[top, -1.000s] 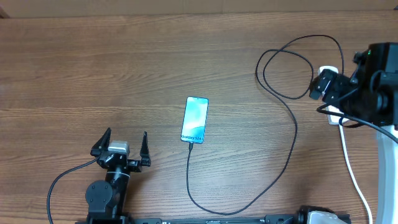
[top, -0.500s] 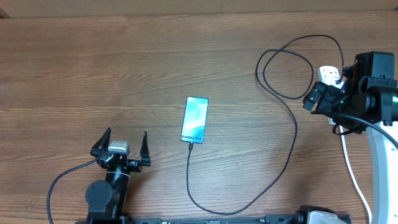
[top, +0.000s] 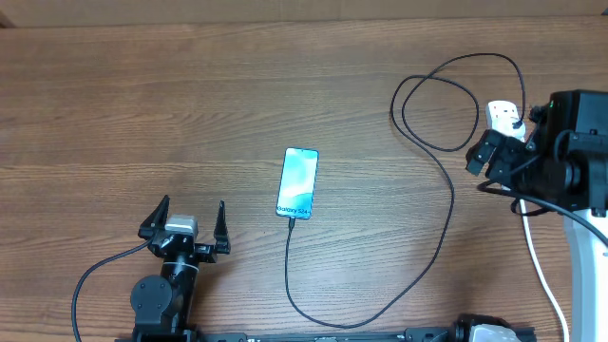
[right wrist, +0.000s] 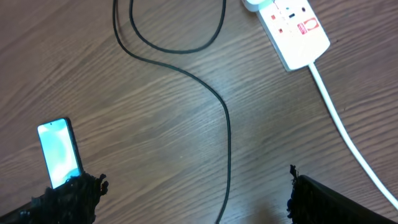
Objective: Plug charger to phone and switch on socket
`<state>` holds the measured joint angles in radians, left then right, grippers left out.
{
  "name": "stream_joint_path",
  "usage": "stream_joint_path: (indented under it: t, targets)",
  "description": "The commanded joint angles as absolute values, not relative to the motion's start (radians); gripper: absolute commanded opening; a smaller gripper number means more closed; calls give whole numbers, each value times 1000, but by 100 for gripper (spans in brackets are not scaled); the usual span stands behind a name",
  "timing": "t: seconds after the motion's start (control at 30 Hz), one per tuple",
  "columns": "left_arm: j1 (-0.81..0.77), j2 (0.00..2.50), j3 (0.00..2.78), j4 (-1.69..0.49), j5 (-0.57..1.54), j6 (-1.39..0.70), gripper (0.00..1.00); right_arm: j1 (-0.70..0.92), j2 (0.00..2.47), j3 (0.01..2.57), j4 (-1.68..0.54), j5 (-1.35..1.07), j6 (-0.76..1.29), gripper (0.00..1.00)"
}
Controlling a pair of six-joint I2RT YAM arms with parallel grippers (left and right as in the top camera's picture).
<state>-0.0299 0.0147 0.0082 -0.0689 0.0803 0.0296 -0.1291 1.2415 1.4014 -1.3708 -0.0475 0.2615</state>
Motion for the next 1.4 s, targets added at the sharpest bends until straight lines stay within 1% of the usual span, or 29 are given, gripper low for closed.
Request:
stream_joint_path:
  t: [0.0,0.4,0.83,0.93,1.1,1.37]
  targets:
    - [-21,4,5,-74,71,42,100,-123,1221,1360,-1365,-47,257,100]
    - [-21,4,5,-74,70,42,100,-123,1189,1185,-1366,-47,257,100]
    - [-21,4,5,-74,71,42,100,-123,1176,1177,-1342,-27,257,100]
    - [-21,4,5,-74,71,42,100,-123,1174,1177,-1240,-59,260,100]
    - [-21,4,5,-74,70,42,100,-102,1163,1132,-974,-146,256,100]
    - [-21,4,5,-74,71,42,100,-46,1111,899,-509,-273,252,100]
